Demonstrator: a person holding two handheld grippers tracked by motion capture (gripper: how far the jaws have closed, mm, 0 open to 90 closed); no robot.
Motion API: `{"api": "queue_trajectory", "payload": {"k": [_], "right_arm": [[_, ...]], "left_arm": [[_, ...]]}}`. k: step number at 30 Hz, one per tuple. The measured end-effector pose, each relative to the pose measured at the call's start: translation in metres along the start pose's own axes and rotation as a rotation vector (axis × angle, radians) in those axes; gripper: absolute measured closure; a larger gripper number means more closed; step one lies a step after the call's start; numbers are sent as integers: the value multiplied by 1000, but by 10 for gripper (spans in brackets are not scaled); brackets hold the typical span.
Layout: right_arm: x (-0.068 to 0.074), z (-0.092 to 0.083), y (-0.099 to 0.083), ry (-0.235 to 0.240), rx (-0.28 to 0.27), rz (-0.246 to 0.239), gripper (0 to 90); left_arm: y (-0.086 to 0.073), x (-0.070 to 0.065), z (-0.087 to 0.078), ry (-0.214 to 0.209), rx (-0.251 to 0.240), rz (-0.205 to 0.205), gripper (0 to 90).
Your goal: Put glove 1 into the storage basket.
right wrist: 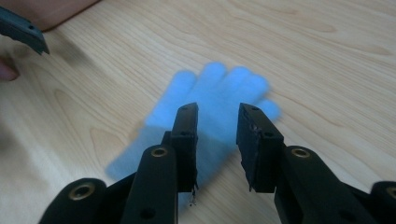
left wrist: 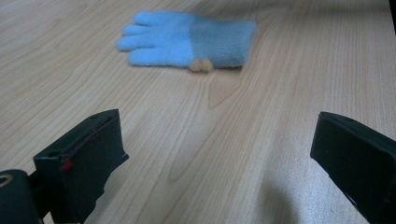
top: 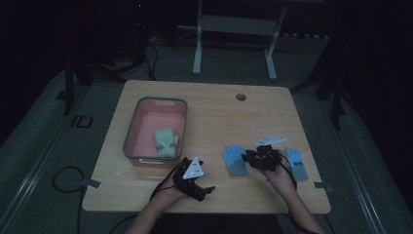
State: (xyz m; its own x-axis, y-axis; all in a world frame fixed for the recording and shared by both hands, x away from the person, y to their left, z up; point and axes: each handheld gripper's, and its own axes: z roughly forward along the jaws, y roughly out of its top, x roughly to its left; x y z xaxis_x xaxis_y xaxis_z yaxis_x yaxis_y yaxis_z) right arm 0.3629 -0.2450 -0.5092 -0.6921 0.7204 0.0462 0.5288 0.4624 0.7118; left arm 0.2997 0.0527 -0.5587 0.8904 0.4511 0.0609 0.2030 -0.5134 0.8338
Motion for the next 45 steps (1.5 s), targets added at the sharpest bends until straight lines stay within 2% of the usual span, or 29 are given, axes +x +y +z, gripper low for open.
{"api": "queue_trajectory", "payload": {"k": [4, 6, 12, 17, 18, 20, 24, 25, 32, 35, 37, 40, 45], "right_arm": [[-19, -20, -8, -23, -19, 8, 689], [-30, -29, -13, -15, -27, 45, 693], [-59, -51, -31, -61, -33, 86, 704], [-80, -66, -49, -113, -18, 82, 701], [-80, -66, -49, -113, -18, 82, 701], [-93, -74, -61, -148, 1, 86, 664], [-99, -77, -67, -158, 1, 83, 642], [-106, -81, -76, -160, 12, 71, 625], [-114, -75, -89, -142, 37, 75, 624], [-118, -67, -96, -147, 56, 105, 623], [-117, -63, -98, -161, 75, 101, 614], [-117, -62, -100, -168, 66, 95, 619], [-116, -62, -101, -178, 55, 139, 801]], "left_arm": [[0, 0, 0, -1, 0, -2, 26], [0, 0, 0, -1, -2, -6, 26], [0, 0, 0, 0, 0, -4, 26], [0, 0, 0, -2, -2, -8, 27], [0, 0, 0, -3, -2, -9, 27], [0, 0, 0, -5, -2, -8, 27], [-1, 1, -1, -7, -2, -9, 27], [-1, 1, -1, -7, -3, -10, 27], [-1, 0, -1, -6, -2, -7, 27], [-1, 1, -1, -10, -4, -15, 27], [-1, 1, -1, -11, -3, -14, 27], [-1, 1, -1, -11, -2, -10, 27], [-1, 2, -1, -16, -9, -17, 35]]}}
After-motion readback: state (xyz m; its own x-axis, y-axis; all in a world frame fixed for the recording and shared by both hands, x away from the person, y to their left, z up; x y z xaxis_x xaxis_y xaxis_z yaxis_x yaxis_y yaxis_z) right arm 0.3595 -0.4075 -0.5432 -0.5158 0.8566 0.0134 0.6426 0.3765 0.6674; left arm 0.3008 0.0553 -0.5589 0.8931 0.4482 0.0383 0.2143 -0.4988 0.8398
